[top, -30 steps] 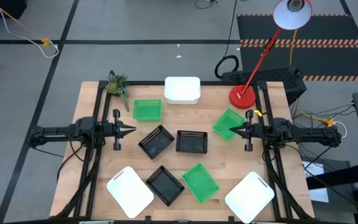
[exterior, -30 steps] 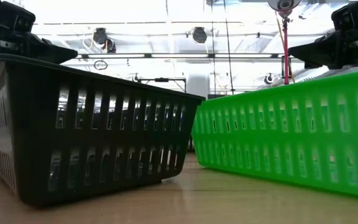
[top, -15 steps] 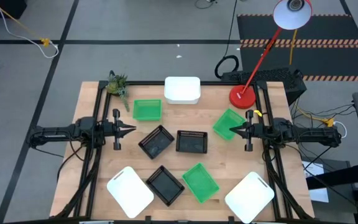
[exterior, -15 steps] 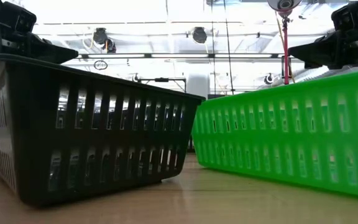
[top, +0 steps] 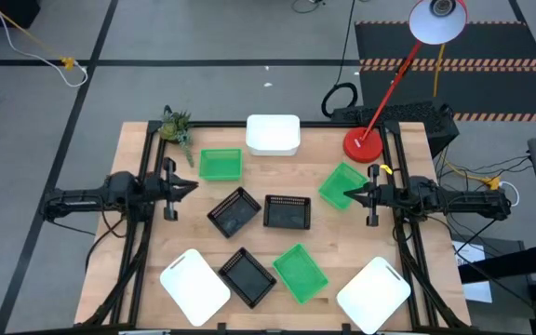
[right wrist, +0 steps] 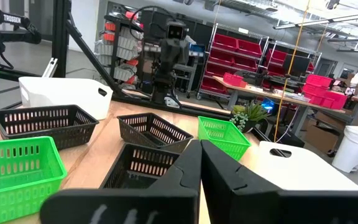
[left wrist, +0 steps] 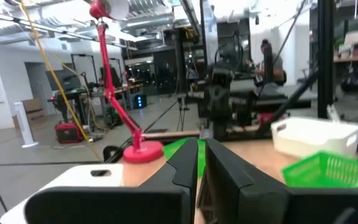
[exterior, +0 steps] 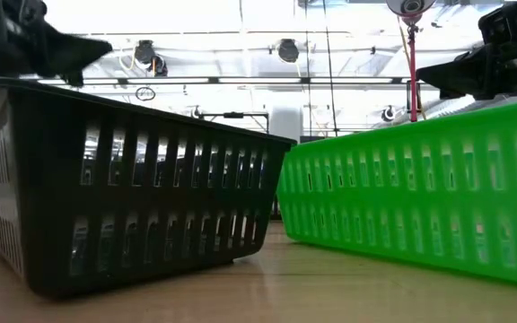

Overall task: Stack baskets by color
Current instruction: Stack the top left black bin on the top right black bin

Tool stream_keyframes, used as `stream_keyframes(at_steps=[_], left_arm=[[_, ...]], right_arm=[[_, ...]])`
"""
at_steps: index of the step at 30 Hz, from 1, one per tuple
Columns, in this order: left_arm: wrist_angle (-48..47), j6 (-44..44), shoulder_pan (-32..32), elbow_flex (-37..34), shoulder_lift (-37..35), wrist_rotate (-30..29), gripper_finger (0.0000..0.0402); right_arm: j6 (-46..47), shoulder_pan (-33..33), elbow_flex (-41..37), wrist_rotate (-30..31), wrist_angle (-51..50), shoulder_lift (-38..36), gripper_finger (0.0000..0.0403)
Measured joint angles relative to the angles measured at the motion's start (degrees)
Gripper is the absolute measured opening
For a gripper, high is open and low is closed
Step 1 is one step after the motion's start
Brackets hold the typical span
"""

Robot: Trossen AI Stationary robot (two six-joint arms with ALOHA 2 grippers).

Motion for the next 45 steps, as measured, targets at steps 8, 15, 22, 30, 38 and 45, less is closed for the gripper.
stream_keyframes(at_steps=[8, 15, 22, 30, 38, 45], left_arm=[[-13.6, -3.01, 0.0, 14.72, 5.57, -0.11, 0.0035], [-15.62, -6.48, -0.17, 26.99, 15.24, 0.64, 0.0035], [-17.98, -3.31, -2.37, 38.15, 25.94, 3.63, 0.0035], [-25.83, -3.88, -5.14, 47.62, 36.06, 3.66, 0.0035], [-25.51, -5.38, -9.57, 46.46, 43.35, -2.18, 0.0035], [-21.28, -3.06, -10.79, 46.46, 44.23, -2.97, 0.0035]], right_arm=[[0.0, 0.0, 0.01, 0.0, 0.01, 0.0, 0.0], [0.0, -0.01, 0.0, 0.0, 1.14, 0.0, 0.0], [3.31, 0.02, 0.01, -0.02, 1.85, -0.01, 0.0], [12.47, 0.02, 0.01, -0.02, 2.35, 0.01, 0.0], [29.23, 0.06, 0.37, -0.54, 8.21, 0.03, 0.0], [31.87, 0.22, 8.1, -5.95, 8.45, 4.3, 0.0]])
